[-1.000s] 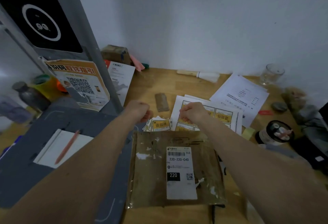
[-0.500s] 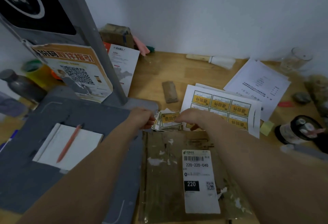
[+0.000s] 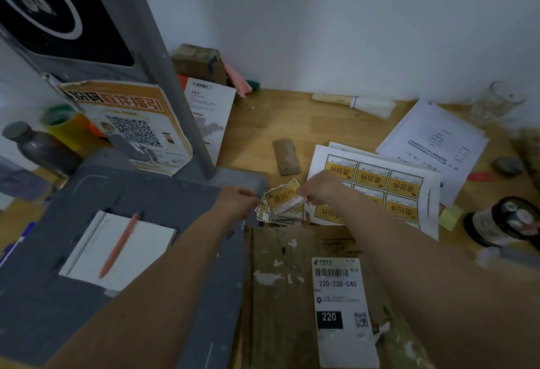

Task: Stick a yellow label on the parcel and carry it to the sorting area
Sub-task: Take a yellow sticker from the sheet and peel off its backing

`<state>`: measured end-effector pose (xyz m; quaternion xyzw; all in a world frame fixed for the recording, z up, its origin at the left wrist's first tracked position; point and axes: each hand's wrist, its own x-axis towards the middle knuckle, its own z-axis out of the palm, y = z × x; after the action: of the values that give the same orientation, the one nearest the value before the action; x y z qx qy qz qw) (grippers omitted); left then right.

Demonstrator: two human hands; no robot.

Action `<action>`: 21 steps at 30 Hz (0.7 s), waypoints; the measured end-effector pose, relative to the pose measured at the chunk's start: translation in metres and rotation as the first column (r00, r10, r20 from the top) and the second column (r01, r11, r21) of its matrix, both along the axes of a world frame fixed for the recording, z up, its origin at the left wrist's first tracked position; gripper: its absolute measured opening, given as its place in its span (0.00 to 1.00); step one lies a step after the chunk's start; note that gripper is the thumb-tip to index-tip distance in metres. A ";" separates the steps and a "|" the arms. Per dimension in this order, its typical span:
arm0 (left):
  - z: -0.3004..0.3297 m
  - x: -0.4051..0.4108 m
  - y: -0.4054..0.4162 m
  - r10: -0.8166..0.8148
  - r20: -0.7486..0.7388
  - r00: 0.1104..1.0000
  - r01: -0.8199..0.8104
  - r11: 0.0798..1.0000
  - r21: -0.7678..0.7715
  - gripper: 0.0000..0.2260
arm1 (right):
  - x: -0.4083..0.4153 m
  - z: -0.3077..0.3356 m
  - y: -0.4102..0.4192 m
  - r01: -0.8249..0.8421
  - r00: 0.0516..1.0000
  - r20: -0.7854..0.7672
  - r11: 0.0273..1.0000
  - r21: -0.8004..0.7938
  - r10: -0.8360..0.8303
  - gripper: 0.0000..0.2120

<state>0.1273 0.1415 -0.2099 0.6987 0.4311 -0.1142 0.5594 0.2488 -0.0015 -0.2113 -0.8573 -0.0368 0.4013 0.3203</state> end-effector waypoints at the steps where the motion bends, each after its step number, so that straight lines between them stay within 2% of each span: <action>1: 0.000 0.001 0.000 -0.030 0.001 1.000 0.030 0.999 0.026 0.15 | 0.001 0.004 -0.004 0.085 0.995 0.040 0.994 0.063 -0.087 0.12; 3: 0.008 0.003 -0.004 -0.061 0.031 0.998 0.060 0.997 0.041 0.26 | -0.002 0.016 -0.013 0.191 0.974 0.079 0.961 0.201 -0.210 0.15; 5: 0.015 0.005 -0.008 -0.058 0.110 0.992 0.059 0.998 -0.009 0.28 | -0.010 0.031 -0.022 0.188 0.968 0.108 0.938 0.291 -0.228 0.09; 9: 0.040 0.006 -0.021 0.028 0.257 0.966 0.026 0.978 -0.206 0.19 | -0.022 0.057 -0.036 0.189 0.930 0.222 0.898 0.398 -0.294 0.05; 13: 0.070 0.002 -0.039 0.013 0.343 0.939 0.111 0.934 -0.340 0.13 | -0.032 0.075 -0.053 0.173 0.883 0.336 0.893 0.416 -0.328 0.05; 16: 0.085 -0.002 -0.056 0.016 0.359 0.933 0.119 0.928 -0.353 0.09 | -0.040 0.087 -0.066 0.160 0.858 0.385 0.889 0.429 -0.340 0.05; 21: 0.101 -0.008 -0.077 0.184 0.375 0.909 -0.065 0.949 -0.308 0.08 | -0.053 0.105 -0.085 0.181 0.843 0.377 0.862 0.474 -0.384 0.05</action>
<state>0.1197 0.0645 -0.1092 0.5889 0.3310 0.0054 0.7373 0.1955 -0.0866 -0.1060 -0.8334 -0.0671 0.1167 0.5360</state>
